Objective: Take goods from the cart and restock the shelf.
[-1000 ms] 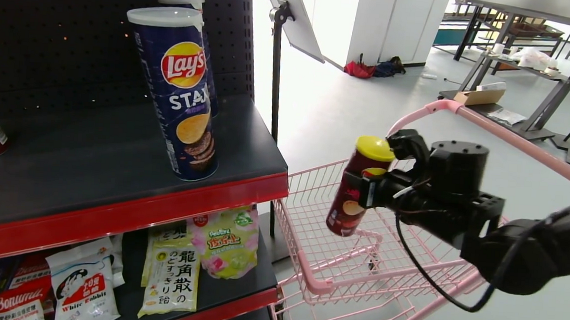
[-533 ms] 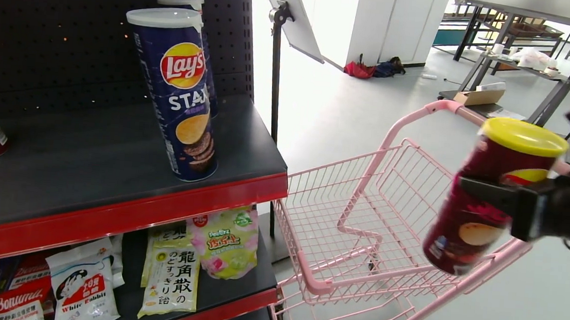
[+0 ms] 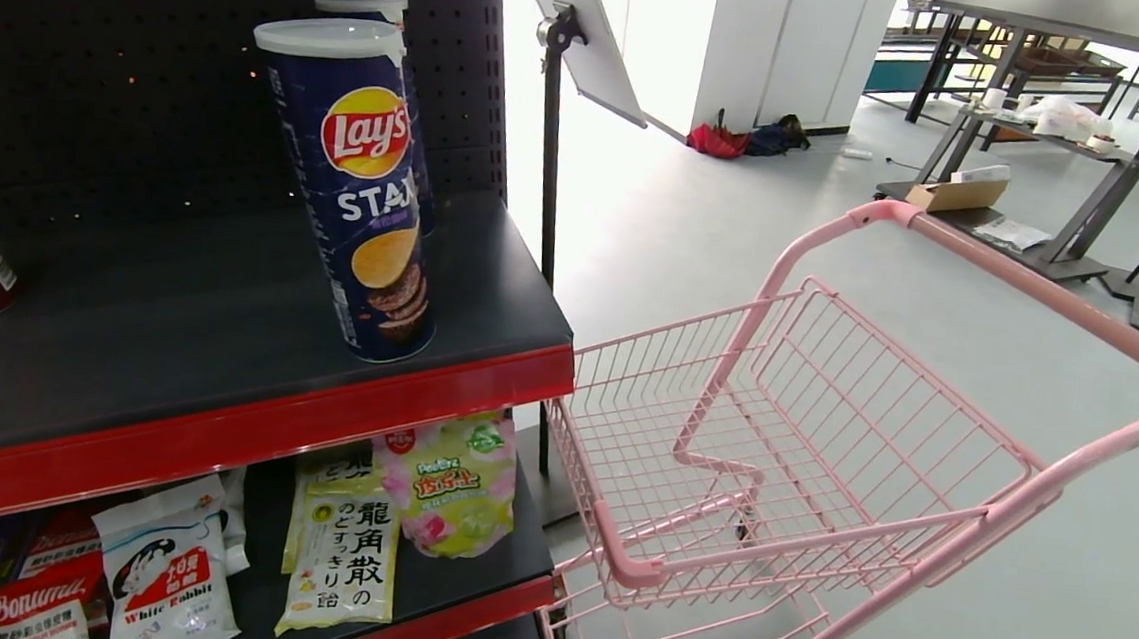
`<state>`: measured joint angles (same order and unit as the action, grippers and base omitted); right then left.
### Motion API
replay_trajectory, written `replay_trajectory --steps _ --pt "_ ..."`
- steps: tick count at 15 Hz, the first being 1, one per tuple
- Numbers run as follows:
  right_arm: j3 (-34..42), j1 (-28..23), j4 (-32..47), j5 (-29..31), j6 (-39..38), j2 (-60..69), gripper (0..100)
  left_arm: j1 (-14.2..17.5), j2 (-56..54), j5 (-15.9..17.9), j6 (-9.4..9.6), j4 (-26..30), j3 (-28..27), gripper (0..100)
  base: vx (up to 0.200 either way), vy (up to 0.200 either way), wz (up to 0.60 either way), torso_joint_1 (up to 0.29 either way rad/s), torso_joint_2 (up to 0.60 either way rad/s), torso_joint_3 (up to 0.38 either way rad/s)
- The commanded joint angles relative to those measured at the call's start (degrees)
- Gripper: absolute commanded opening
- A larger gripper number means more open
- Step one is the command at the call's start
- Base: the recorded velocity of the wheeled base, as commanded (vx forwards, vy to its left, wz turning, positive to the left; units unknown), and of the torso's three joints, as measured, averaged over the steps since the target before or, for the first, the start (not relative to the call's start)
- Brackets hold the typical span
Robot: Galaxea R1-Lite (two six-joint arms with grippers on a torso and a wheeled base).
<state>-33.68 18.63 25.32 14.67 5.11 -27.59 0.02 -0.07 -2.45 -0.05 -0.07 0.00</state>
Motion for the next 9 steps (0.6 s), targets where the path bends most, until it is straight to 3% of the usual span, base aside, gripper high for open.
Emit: replay_trajectory --steps 1,4,9 --pt "0.8 -0.8 0.9 0.0 0.0 4.6 0 0.1 0.1 0.0 0.05 0.0 0.0 100 0.0 0.0 0.0 0.0 0.0 0.0" --pt "0.8 -0.7 0.9 -0.1 0.1 4.0 0 0.0 0.1 0.0 -0.04 0.0 0.0 100 0.0 0.0 0.0 0.03 -0.09 -0.058" --pt "1.3 -0.7 0.9 -0.5 0.2 3.4 0 0.0 0.1 0.0 -0.04 0.0 0.0 100 0.0 0.0 0.0 0.173 -0.5 -0.316"
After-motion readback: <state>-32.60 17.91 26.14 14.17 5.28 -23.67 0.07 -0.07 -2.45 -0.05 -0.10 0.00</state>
